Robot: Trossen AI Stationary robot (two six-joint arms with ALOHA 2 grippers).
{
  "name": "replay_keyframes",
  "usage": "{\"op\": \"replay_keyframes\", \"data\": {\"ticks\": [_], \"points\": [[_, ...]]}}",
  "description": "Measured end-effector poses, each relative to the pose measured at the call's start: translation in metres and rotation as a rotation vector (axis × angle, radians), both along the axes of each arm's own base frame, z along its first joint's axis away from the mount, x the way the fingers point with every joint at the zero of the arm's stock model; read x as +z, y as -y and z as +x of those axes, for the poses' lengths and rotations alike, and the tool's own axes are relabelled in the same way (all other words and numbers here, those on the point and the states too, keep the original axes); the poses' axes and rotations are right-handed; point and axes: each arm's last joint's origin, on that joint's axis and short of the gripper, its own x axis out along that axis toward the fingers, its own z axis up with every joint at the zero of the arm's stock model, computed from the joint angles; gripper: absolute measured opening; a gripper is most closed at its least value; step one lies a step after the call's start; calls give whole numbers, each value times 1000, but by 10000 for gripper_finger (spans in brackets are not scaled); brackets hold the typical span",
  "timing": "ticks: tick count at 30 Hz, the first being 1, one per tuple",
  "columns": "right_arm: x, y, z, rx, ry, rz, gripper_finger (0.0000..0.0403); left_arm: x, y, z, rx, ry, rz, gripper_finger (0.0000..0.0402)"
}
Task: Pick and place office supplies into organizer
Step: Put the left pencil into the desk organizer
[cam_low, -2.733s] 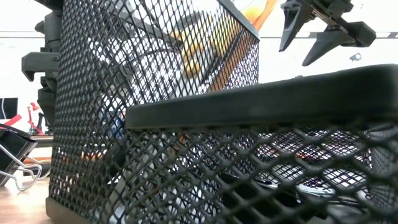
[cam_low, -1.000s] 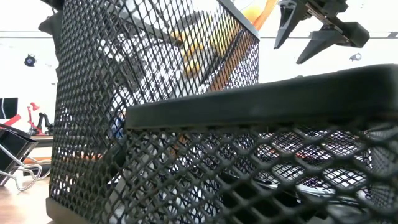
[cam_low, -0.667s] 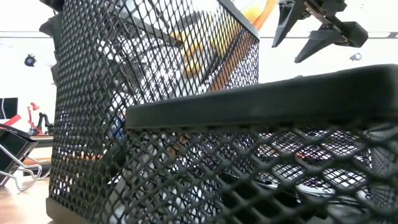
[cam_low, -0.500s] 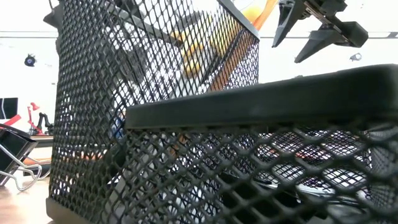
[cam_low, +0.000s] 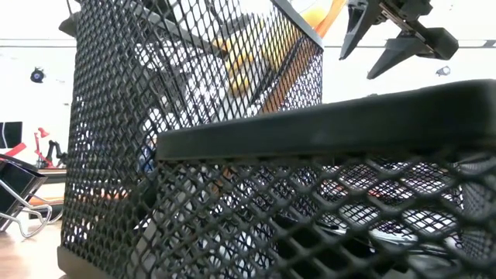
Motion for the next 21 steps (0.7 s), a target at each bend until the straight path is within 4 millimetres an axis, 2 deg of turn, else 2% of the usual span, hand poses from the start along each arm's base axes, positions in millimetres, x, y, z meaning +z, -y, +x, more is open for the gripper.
{"op": "replay_keyframes", "data": {"ticks": [14, 21], "points": [[-1, 0, 0, -3, 3, 6, 235, -12, 5, 4, -33, -34, -12, 151], [-1, 0, 1, 23, 0, -9, 235, -20, 6, 5, -77, -56, 28, 130]]}}
